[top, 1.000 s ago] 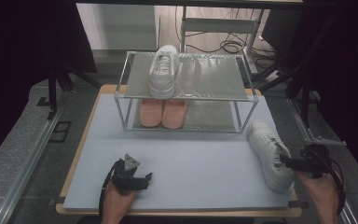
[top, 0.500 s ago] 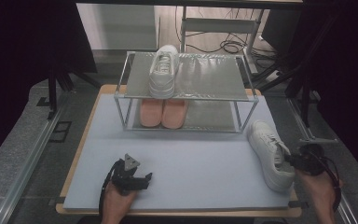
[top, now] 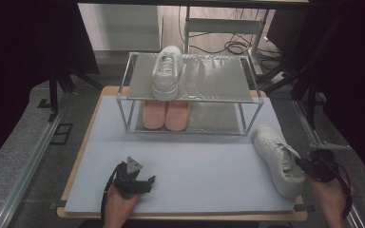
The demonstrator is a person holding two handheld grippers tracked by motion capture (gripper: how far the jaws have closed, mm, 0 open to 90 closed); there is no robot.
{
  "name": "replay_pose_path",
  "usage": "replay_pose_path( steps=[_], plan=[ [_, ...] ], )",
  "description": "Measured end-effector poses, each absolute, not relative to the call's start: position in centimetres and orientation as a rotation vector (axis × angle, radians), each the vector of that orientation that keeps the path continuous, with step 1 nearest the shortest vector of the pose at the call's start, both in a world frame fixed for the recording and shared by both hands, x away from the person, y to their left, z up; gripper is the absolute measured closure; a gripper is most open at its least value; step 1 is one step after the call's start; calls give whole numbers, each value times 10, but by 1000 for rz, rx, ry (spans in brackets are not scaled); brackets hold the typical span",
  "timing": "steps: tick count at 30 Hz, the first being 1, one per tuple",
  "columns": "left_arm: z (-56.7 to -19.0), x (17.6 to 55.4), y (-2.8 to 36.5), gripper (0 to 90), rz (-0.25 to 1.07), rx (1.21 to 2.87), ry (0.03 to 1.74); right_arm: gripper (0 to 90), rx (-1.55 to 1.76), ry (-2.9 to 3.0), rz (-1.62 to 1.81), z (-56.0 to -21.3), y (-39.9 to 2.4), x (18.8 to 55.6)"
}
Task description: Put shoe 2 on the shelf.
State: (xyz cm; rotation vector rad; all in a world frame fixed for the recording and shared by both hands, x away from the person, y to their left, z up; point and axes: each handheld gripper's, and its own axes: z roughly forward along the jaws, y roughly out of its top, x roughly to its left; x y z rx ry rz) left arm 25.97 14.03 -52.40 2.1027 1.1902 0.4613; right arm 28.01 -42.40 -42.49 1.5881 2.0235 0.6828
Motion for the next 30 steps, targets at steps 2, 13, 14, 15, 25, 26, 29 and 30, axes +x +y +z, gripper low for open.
replay_pose_path(
  steps=[2, 13, 14, 15, 25, 26, 29, 30],
  plan=[
    [-524, 260, 140, 148, 461, 2103, 1190, 849, 1583, 2028, 688, -422, -426, 276],
    [-524, 260, 140, 148, 460, 2100, 1191, 851, 1536, 2092, 758, -407, -429, 244],
    [-524, 260, 140, 148, 461, 2100, 1191, 851, 1532, 2099, 769, -406, -429, 242],
    [-524, 260, 140, 148, 461, 2100, 1191, 851, 1525, 2106, 779, -405, -427, 239],
    [-524, 260, 140, 148, 461, 2100, 1192, 851, 1420, 2233, 952, -397, -395, 243],
    [-524, 260, 140, 148, 460, 2099, 1192, 851, 1402, 2249, 965, -397, -390, 246],
    [-524, 260, 140, 148, 461, 2100, 1191, 851, 1362, 2297, 999, -400, -373, 255],
    [-524, 260, 140, 148, 461, 2100, 1191, 851, 1351, 2313, 1008, -401, -366, 258]
  ],
)
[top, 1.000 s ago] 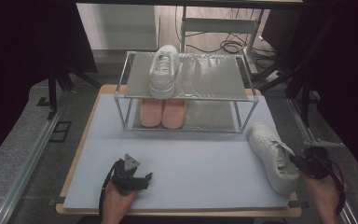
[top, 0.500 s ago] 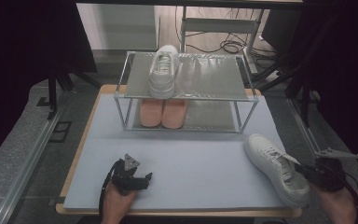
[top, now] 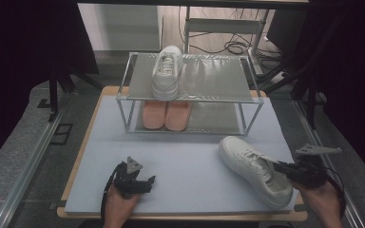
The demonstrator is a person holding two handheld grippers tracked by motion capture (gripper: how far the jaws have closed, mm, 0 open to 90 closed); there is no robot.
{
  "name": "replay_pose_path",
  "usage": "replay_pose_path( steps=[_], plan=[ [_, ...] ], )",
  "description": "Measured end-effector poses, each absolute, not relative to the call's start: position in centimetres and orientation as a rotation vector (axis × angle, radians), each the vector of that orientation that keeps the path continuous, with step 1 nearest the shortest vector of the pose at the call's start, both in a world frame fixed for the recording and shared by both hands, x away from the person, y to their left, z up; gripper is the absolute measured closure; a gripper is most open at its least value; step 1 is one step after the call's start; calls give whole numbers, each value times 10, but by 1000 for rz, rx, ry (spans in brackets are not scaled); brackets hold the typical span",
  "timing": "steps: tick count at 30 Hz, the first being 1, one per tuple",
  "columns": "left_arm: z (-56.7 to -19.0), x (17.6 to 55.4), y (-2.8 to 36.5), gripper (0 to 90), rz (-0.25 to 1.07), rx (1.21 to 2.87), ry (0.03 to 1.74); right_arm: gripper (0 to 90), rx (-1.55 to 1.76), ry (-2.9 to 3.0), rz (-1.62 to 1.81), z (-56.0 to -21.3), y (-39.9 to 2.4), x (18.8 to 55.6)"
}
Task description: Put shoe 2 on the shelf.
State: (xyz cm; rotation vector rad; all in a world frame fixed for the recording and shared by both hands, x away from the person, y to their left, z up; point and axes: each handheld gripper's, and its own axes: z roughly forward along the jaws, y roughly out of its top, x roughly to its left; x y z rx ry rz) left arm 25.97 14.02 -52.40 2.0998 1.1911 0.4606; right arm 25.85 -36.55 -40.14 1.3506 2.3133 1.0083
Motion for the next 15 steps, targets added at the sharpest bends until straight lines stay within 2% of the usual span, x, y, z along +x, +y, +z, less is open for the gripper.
replay_pose_path(
  steps=[15],
  plan=[
    [-524, 260, 140, 149, 461, 2102, 1190, 849, 1199, 2455, 1101, -420, -279, 298]
  ],
)
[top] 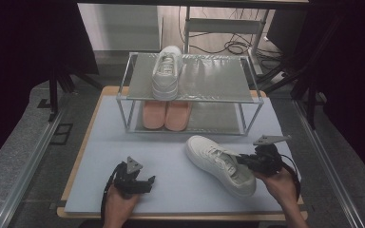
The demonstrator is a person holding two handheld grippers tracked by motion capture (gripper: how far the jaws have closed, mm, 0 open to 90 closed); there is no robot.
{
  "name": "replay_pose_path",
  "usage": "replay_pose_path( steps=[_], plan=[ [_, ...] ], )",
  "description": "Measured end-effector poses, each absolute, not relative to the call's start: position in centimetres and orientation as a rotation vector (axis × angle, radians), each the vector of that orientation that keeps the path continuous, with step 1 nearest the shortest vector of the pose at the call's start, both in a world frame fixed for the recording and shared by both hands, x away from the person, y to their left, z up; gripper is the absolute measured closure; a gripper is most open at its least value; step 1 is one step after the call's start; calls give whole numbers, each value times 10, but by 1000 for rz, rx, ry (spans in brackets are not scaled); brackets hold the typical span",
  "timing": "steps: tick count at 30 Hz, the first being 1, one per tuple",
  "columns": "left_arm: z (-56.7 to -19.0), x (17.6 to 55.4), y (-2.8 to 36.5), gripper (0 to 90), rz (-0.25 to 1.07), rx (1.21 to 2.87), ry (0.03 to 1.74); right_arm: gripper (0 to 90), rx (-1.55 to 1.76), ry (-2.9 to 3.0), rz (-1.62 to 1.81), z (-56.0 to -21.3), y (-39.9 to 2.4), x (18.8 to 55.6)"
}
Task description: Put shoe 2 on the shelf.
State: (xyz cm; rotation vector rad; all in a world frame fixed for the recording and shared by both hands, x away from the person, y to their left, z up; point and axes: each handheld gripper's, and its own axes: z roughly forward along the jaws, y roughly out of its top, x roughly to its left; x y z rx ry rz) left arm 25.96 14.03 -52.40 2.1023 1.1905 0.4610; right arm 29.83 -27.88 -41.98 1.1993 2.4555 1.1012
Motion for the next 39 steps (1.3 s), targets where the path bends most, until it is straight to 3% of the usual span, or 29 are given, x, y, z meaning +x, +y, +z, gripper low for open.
replay_pose_path(
  steps=[10, 15, 21, 27, 39],
  plan=[
    [-524, 260, 140, 149, 463, 2105, 1187, 838, 1200, 2475, 1106, -433, -257, 313],
    [-524, 260, 140, 149, 464, 2104, 1187, 775, 1183, 2514, 1067, -439, -261, 314],
    [-524, 259, 140, 149, 462, 2100, 1190, 578, 1156, 2573, 1069, -434, -259, 318],
    [-524, 260, 140, 149, 464, 2100, 1190, 469, 1113, 2610, 1001, -426, -255, 321],
    [-524, 259, 140, 149, 462, 2097, 1191, 480, 1114, 2752, 824, -416, -262, 331]
  ],
)
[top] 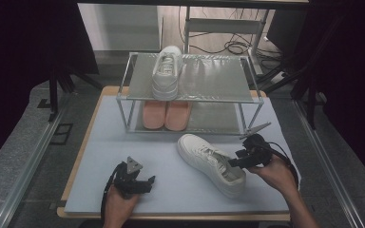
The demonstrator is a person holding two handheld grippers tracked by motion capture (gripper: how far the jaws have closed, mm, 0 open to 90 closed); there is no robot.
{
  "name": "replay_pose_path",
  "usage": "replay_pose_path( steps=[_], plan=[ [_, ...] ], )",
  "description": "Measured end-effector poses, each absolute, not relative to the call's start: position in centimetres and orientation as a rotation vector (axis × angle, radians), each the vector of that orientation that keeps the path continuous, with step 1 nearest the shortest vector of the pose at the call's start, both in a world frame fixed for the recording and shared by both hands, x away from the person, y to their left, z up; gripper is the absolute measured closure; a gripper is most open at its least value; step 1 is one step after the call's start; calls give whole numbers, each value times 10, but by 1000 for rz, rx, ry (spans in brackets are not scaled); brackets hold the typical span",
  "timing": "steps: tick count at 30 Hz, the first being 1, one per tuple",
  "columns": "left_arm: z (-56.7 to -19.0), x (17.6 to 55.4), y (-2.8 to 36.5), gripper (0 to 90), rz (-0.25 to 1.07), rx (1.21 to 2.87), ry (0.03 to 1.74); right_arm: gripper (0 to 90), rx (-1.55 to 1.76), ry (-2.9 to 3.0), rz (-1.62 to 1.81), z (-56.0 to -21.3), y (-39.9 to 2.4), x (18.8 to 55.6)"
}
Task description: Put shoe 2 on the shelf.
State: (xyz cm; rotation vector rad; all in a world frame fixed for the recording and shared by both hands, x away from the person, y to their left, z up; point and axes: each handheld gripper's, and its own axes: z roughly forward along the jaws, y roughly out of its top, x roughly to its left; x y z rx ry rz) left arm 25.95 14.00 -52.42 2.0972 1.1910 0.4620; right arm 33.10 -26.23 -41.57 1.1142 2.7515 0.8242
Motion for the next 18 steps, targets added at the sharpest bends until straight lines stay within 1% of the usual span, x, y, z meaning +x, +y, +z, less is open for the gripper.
replay_pose_path(
  steps=[10, 18],
  plan=[
    [-524, 259, 140, 149, 462, 2099, 1190, 534, 1144, 2873, 626, -425, -257, 342],
    [-524, 259, 140, 149, 462, 2099, 1190, 621, 1158, 2939, 561, -430, -250, 349]
  ],
)
